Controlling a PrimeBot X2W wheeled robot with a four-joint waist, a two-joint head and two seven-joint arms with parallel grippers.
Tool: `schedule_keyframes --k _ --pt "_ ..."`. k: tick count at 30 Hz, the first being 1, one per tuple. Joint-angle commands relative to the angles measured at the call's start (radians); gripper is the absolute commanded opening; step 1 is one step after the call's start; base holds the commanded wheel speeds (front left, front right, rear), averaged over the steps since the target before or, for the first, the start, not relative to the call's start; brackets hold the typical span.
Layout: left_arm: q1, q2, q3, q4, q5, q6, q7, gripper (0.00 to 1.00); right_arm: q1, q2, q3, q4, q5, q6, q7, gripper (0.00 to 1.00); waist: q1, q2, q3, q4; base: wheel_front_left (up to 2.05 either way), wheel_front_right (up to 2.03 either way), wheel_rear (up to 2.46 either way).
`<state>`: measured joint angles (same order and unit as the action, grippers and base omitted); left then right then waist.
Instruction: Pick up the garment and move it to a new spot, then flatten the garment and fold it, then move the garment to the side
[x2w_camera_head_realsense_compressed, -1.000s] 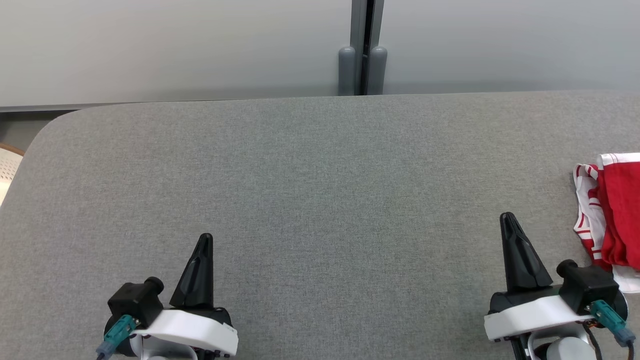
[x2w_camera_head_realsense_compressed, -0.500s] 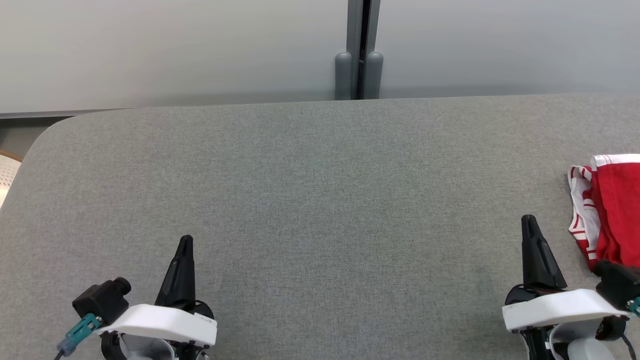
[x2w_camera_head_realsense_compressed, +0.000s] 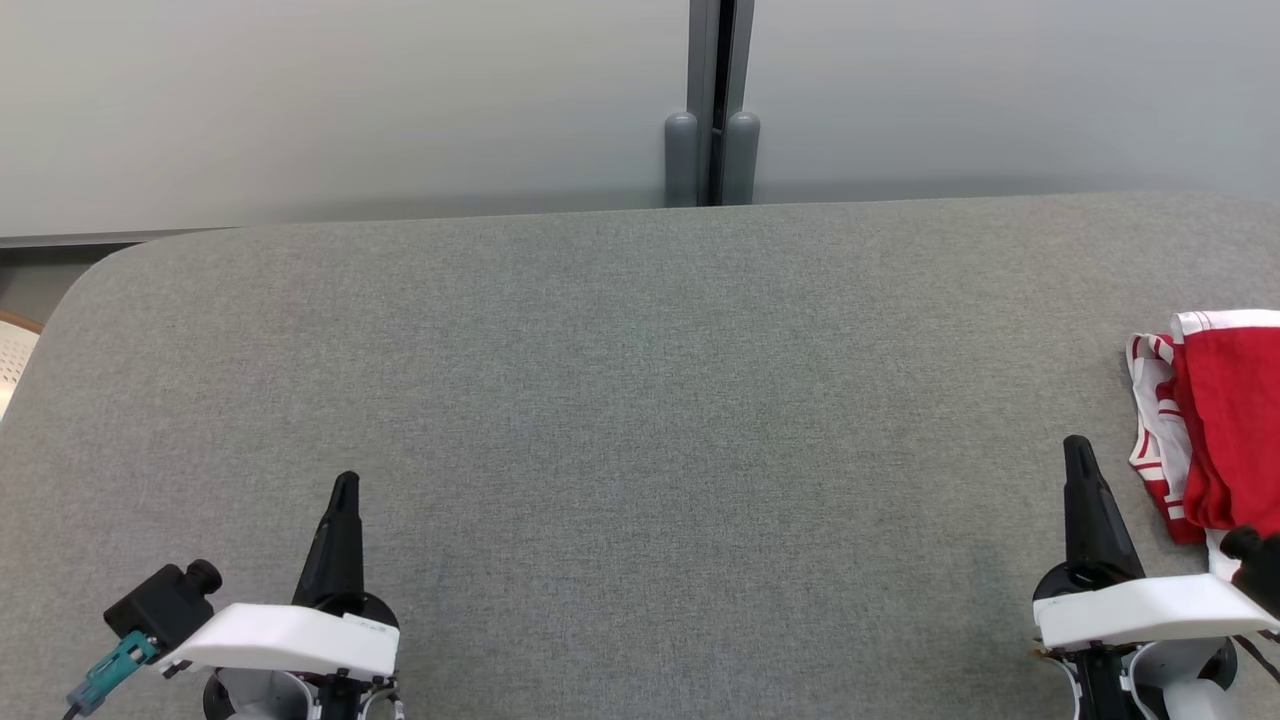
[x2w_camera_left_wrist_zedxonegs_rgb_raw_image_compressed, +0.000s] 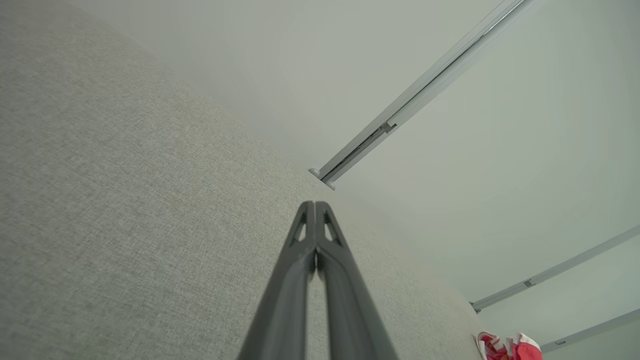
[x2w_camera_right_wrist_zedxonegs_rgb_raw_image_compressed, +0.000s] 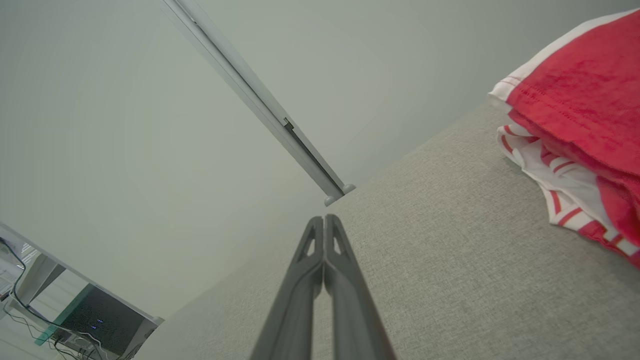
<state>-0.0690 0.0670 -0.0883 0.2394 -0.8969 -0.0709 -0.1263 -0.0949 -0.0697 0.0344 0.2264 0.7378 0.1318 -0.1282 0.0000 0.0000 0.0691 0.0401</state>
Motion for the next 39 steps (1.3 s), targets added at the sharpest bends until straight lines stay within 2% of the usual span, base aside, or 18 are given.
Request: schedule_keyframes --k 1,21,39 --pt "-0.026 0.008 0.011 -0.012 -0.035 -0.009 0.006 0.0 -0.017 -0.009 -0.008 -0.008 0.041 -0.001 0.008 0.0 0.0 0.0 -0.001 -0.001 0.0 0.0 0.0" --pt "-0.033 0.011 0.056 -0.009 -0.257 -0.025 0.066 0.0 -0.016 -0.013 -0.036 -0.002 0.309 -0.001 0.068 0.0 0.0 0.0 -0.016 -0.01 0.0 0.0 0.0" --pt "-0.035 0.012 0.091 -0.005 -0.41 -0.037 0.112 0.0 -0.015 -0.012 -0.059 0.003 0.499 -0.001 0.114 0.0 0.0 0.0 -0.029 -0.018 0.0 0.0 0.0"
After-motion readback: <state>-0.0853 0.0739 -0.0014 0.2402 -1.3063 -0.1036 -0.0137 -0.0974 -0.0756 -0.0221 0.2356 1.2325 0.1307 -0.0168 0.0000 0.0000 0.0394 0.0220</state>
